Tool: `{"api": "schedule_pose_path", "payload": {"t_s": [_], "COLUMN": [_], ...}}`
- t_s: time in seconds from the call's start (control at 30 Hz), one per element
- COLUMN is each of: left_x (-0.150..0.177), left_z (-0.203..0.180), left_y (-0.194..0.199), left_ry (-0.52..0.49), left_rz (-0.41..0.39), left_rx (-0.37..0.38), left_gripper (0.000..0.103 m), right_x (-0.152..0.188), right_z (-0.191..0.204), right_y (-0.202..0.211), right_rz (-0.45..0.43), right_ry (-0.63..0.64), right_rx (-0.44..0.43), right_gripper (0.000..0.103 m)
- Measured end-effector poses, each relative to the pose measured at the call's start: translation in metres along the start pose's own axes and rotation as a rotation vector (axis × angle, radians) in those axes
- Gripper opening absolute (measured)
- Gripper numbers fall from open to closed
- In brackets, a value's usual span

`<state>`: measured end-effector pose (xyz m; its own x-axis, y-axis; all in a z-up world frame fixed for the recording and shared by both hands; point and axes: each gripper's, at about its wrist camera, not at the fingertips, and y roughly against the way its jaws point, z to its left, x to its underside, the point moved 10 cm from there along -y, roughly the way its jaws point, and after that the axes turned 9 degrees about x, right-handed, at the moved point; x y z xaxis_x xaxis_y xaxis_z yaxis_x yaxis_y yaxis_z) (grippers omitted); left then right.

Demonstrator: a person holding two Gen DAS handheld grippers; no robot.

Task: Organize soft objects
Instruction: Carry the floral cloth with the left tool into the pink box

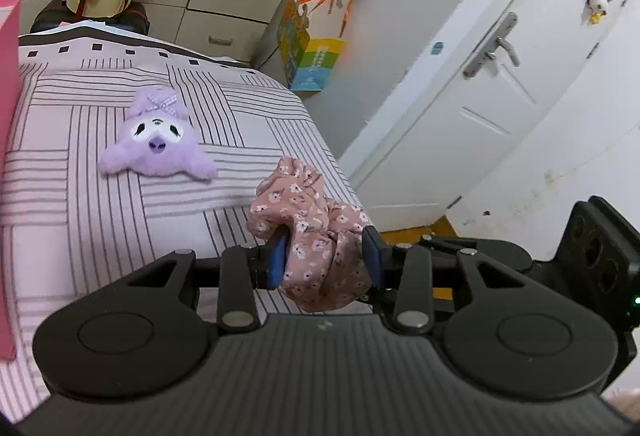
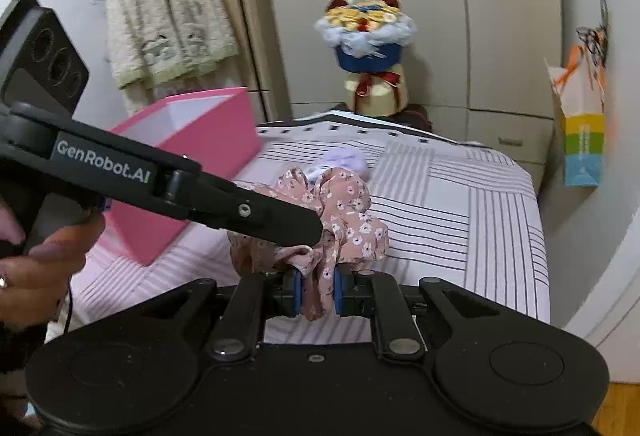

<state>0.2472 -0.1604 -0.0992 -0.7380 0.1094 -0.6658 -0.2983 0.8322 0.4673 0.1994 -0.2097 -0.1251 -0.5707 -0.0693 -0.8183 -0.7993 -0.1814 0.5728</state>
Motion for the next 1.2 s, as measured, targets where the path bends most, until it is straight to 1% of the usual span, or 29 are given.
{"api": "schedule_pose_path", "payload": {"t_s": [0.1, 0.27, 0.43, 0.6, 0.83, 0.93, 1.03, 1.13, 1.2], "left_x": [0.007, 0.016, 0.017, 0.014, -0.001, -0.005, -0.007, -0.017, -0.025], "left_z": [-0.011, -0.025, -0.029, -0.015, 0.021, 0.047, 0.081, 0.111, 0.130], "left_y": [0.025, 0.070, 0.117, 0.157, 0.206, 0.219, 0.225, 0.233, 0.236], "left_ry": [-0.032, -0.073, -0.114, -0.114, -0.087, -0.099, -0.020, 0.017, 0.035], "left_rz": [-0.019, -0.064, -0.122, -0.168, -0.250, -0.296, -0.314, -0.335, -0.350], "left_rx": [0.012, -0.008, -0.078, -0.149, -0.241, -0.298, -0.318, -0.355, -0.376], "left_gripper": [0.038, 0.038, 0.038, 0.038, 0.038, 0.038, 0.038, 0.038, 0.038], "right_x": [-0.001, -0.012, -0.032, -0.047, -0.075, -0.077, -0.084, -0.092, -0.097], "right_z": [0.015, 0.044, 0.081, 0.120, 0.171, 0.196, 0.212, 0.225, 0.233], "right_y": [0.017, 0.042, 0.054, 0.049, 0.021, -0.003, -0.029, -0.059, -0.080], "right_rz": [0.004, -0.022, -0.058, -0.085, -0.100, -0.127, -0.136, -0.123, -0.094], "right_ry": [0.032, 0.071, 0.125, 0.177, 0.203, 0.270, 0.249, 0.255, 0.264], "right_rx": [-0.026, -0.100, -0.175, -0.248, -0.337, -0.337, -0.341, -0.341, -0.350], "right_gripper": [0.018, 0.019, 0.021, 0.021, 0.022, 0.022, 0.022, 0.022, 0.022]}}
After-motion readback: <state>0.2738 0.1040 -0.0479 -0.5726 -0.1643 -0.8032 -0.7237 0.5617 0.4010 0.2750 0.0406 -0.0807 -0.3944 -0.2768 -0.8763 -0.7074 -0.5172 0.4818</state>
